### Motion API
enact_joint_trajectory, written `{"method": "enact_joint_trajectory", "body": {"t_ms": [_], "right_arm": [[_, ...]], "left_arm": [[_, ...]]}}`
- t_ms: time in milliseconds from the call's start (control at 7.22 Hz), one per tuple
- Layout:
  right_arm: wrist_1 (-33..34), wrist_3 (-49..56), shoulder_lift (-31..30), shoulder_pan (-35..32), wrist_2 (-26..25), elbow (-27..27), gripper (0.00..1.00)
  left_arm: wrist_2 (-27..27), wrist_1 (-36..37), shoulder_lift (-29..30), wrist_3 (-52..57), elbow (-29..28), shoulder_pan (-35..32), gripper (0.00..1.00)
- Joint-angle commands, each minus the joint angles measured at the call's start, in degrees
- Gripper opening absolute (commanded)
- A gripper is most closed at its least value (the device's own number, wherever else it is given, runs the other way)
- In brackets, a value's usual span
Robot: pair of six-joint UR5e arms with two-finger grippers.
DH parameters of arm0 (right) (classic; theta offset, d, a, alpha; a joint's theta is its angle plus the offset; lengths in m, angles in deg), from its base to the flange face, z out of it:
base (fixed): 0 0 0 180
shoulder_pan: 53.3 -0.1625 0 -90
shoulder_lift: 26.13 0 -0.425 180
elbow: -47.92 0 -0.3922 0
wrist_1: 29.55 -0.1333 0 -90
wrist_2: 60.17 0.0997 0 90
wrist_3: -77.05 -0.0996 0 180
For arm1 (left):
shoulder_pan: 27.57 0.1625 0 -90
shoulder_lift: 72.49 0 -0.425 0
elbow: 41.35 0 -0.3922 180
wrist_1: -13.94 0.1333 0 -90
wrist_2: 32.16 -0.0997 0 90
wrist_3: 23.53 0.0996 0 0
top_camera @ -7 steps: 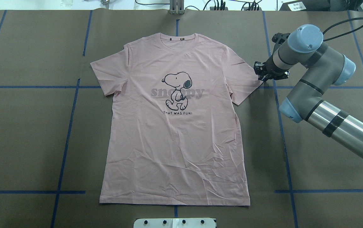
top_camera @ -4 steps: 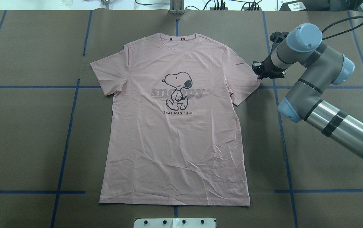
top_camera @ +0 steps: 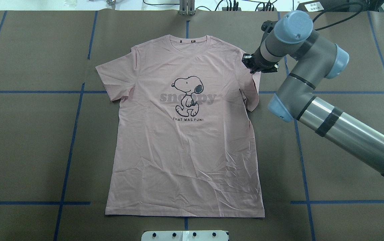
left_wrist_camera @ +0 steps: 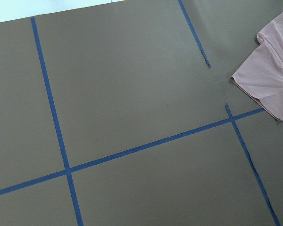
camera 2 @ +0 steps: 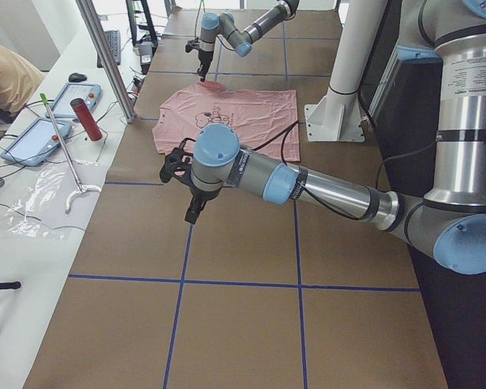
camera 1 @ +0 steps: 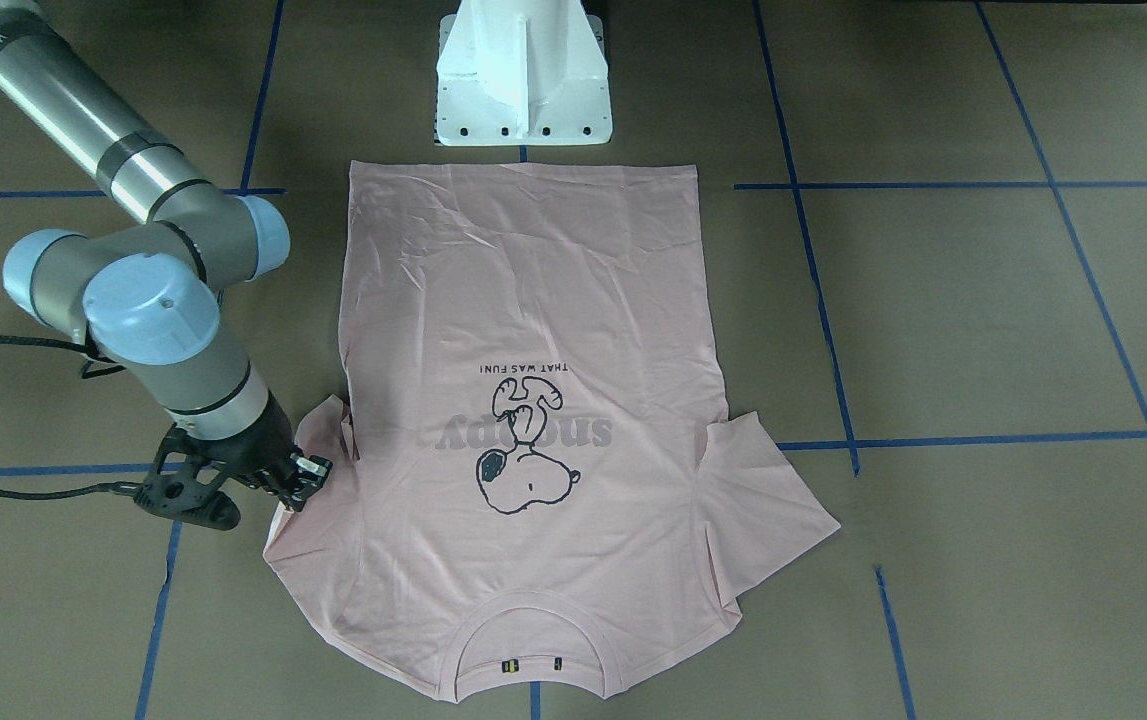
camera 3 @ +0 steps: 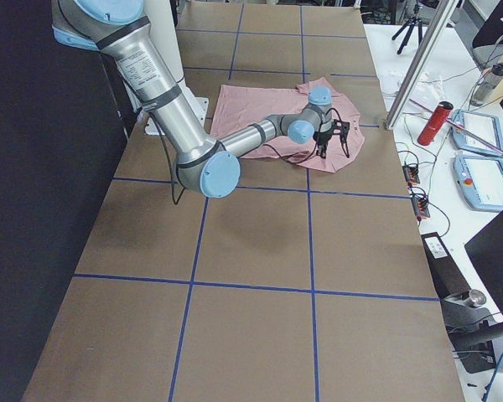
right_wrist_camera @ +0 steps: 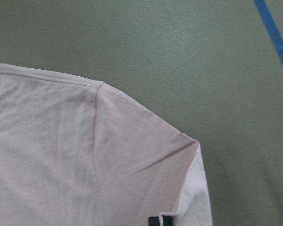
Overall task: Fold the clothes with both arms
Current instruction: 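Fold the grasped sleeve inward toward the shirt center with the right gripper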
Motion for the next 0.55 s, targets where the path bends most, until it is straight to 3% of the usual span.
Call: {"method": "enact_joint_trajectory", "body": {"t_ms": [0,277,416], "right_arm": [[1.5,-5.0,7.9,3.3,-4.8,6.3,0.00],[1.0,-5.0,10.5,4.3,-7.3,9.7,0.02],[0.9,-4.8,10.6,5.4,-10.0,10.2,0.99]], "left_arm": [[0.7,-0.2,0.0,0.0,-0.1,0.0,1.00],[1.2,-0.2,0.0,0.0,0.0,0.0,1.00],[1.3,-0.2,0.0,-0.1,0.0,0.0,1.00]]}}
